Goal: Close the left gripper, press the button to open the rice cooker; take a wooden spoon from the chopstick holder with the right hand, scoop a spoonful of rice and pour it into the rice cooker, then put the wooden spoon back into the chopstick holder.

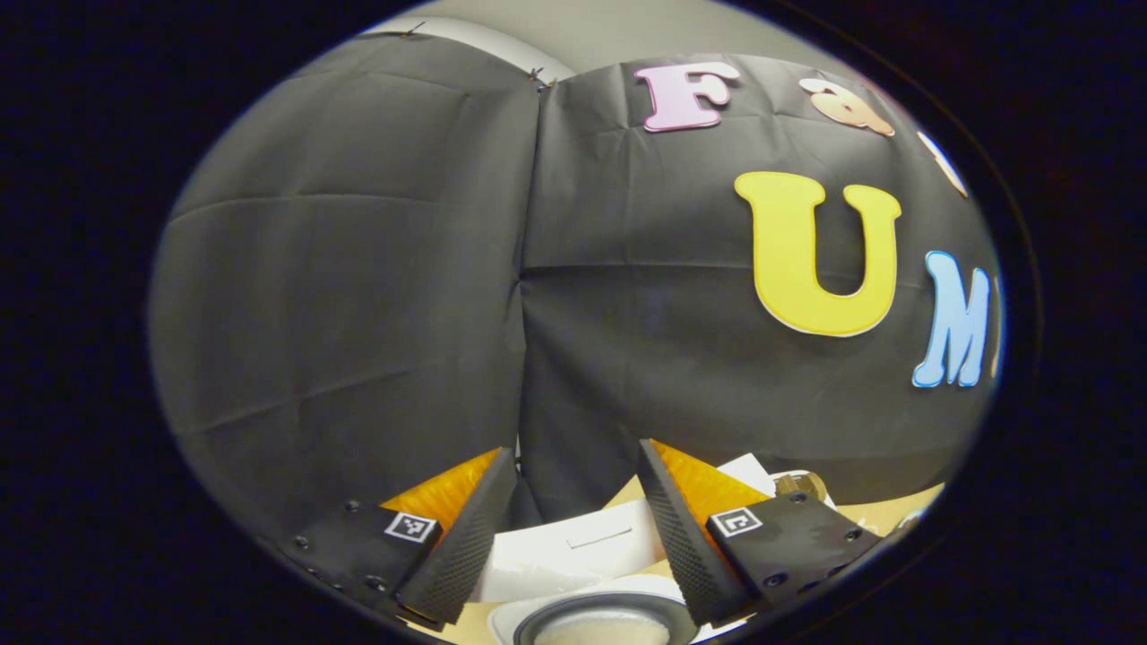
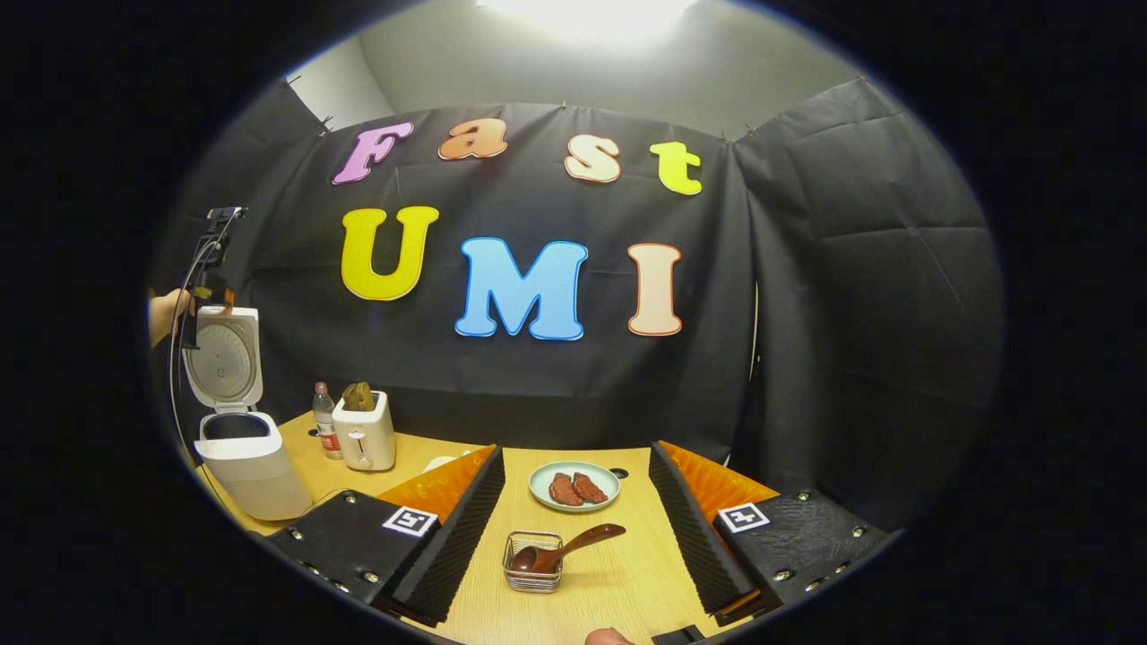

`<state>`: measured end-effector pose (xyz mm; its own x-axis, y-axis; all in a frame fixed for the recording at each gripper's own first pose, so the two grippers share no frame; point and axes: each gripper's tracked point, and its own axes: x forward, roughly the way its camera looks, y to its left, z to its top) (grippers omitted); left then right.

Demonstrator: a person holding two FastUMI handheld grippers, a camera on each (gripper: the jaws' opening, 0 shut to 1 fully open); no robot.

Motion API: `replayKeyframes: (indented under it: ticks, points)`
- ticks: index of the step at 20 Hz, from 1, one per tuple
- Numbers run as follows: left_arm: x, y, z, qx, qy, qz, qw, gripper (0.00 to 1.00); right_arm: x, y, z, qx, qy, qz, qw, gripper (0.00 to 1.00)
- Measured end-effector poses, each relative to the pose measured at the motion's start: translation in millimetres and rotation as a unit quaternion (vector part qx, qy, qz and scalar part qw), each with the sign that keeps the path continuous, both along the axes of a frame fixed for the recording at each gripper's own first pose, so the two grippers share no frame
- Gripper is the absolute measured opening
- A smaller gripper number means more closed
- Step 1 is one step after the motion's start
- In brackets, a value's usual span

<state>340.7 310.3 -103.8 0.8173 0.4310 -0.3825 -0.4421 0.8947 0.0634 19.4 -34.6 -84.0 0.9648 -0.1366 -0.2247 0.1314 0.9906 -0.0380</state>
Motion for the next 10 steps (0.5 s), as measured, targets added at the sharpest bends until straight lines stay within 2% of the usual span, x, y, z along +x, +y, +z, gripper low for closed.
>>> replayKeyframes:
  ticks: [10]
  points:
    - [-51.1, -56.2, -9.1, -0.016, 0.006, -0.010, 1.000, 0.95, 9.8, -22.8, -2.8, 0.008, -0.003, 0.028, 1.000, 0.98]
